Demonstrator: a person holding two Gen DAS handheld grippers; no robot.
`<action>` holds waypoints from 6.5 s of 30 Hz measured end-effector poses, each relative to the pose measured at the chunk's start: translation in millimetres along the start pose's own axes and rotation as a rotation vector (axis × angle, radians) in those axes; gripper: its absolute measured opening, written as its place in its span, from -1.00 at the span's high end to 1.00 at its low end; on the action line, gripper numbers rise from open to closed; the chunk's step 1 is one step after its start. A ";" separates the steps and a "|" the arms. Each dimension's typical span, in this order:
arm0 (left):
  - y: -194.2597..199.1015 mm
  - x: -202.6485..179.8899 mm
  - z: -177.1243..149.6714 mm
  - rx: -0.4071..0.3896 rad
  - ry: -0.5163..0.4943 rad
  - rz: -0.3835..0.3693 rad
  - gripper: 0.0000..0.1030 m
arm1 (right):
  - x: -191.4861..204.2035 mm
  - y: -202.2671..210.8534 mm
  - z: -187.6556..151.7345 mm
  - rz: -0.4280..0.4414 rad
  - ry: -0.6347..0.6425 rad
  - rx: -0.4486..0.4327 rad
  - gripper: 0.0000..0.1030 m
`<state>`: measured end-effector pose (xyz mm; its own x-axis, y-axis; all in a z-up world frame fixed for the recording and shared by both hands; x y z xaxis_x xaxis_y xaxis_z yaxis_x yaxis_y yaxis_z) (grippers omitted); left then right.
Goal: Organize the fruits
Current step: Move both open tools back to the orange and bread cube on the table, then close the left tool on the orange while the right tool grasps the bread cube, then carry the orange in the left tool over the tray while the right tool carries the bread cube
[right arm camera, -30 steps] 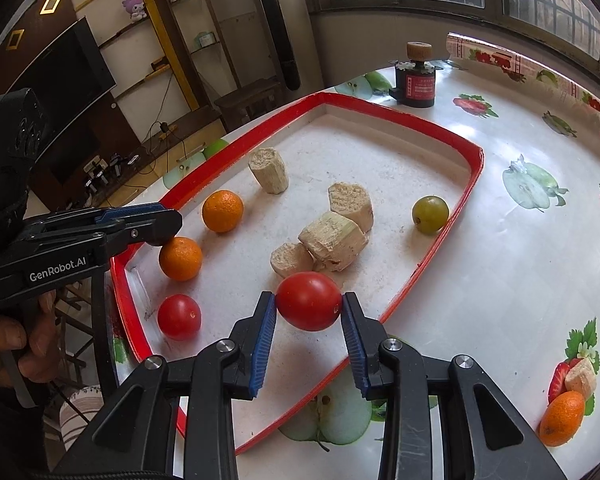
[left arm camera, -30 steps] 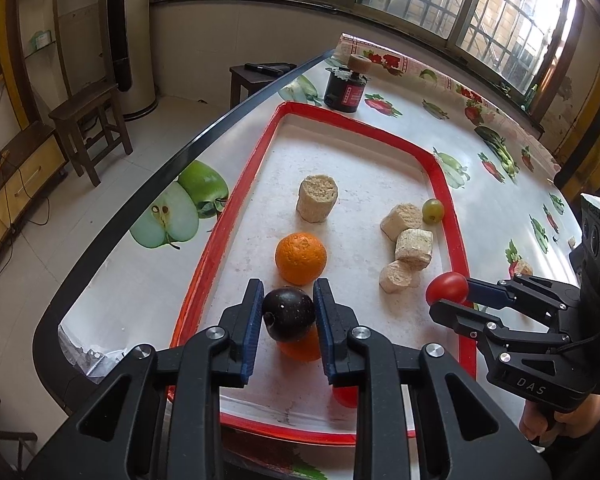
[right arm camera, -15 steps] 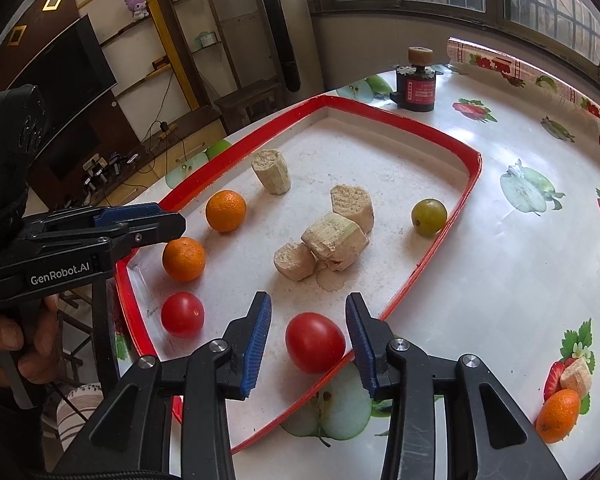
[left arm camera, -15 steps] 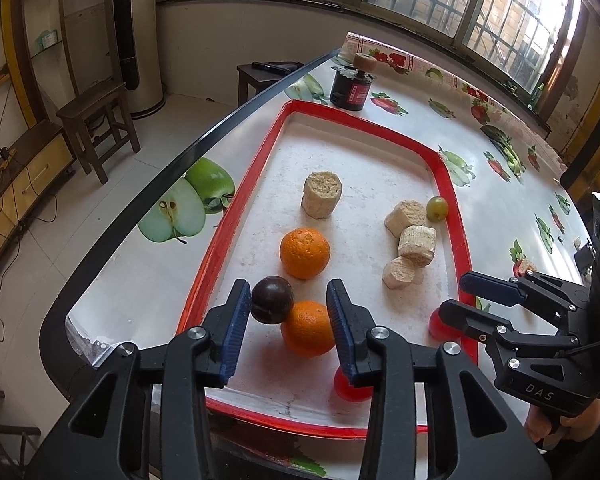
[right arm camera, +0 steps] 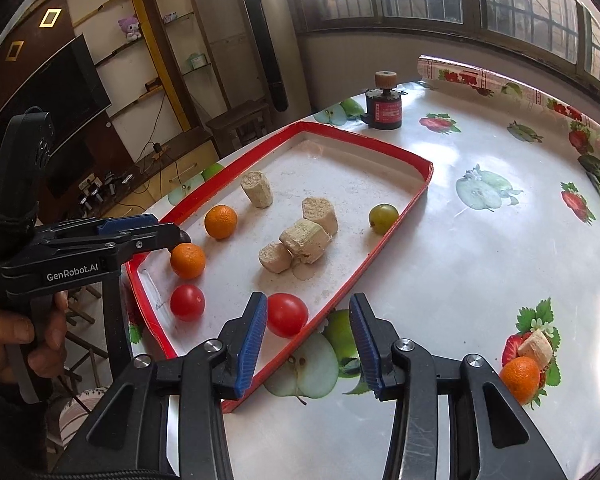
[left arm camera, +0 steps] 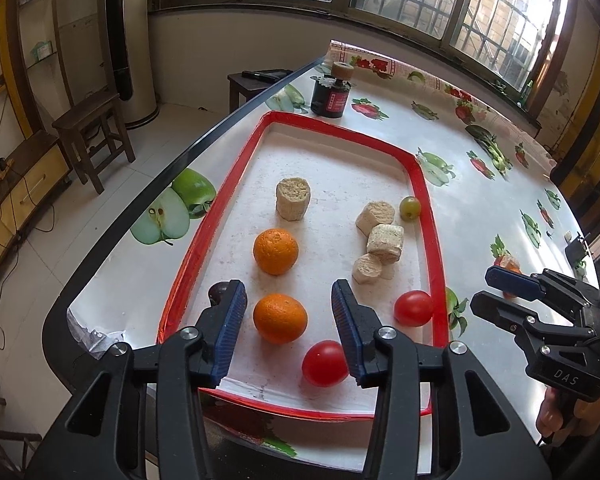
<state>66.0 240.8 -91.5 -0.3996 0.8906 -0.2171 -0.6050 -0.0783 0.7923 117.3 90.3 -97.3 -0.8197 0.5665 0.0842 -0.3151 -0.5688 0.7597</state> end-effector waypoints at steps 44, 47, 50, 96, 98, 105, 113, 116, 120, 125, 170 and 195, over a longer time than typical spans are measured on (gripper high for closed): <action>-8.8 -169.7 -57.3 0.113 -0.240 -0.184 0.17 | -133.5 88.2 -99.0 -0.187 -0.257 -0.021 0.07; -16.6 -190.4 -62.1 0.133 -0.262 -0.214 0.17 | -141.1 90.1 -104.7 -0.196 -0.271 -0.018 0.07; -26.1 -212.6 -66.3 0.152 -0.282 -0.246 0.17 | -152.5 94.2 -111.8 -0.210 -0.294 -0.019 0.07; -26.4 -180.2 -29.7 0.100 -0.213 -0.275 0.38 | -144.9 21.7 -61.4 -0.184 -0.212 0.040 0.34; -23.3 -176.6 -28.0 0.092 -0.210 -0.270 0.38 | -139.5 25.3 -56.9 -0.181 -0.203 0.029 0.34; -16.9 -161.6 -20.9 0.074 -0.193 -0.248 0.37 | -117.5 33.5 -37.5 -0.158 -0.168 -0.007 0.34; -12.3 -140.3 -14.2 0.059 -0.174 -0.220 0.37 | -96.2 28.1 -20.9 -0.134 -0.129 -0.017 0.34; -12.5 -132.1 -11.1 0.056 -0.163 -0.210 0.37 | -89.3 24.4 -16.1 -0.124 -0.116 -0.016 0.34; -12.8 -122.9 -7.3 0.053 -0.151 -0.201 0.37 | -82.8 19.4 -10.5 -0.116 -0.104 -0.013 0.34; -14.8 -110.6 -3.0 0.052 -0.135 -0.189 0.37 | -76.6 12.4 -6.3 -0.103 -0.090 -0.008 0.34; -90.4 -30.4 86.0 0.076 -0.046 -0.059 0.37 | -77.5 -105.2 84.1 -0.062 -0.010 0.071 0.34; -85.3 -31.6 40.1 0.132 -0.044 -0.110 0.37 | -74.7 -109.0 77.9 -0.055 -0.002 0.074 0.34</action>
<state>157.8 237.3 -129.4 -0.3039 0.9096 -0.2834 -0.5462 0.0775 0.8341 250.1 156.5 -136.2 -0.8009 0.5973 0.0425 -0.3233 -0.4910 0.8089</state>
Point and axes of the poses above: each gripper's, at about its wrist camera, not at the fingertips, and y roughly against the way its jaws point, x to its left, z to its top, the point moved 7 cm from there along -y, roughly the way its jaws point, and after that the axes turned 7 degrees about y, right-handed, at the moved point
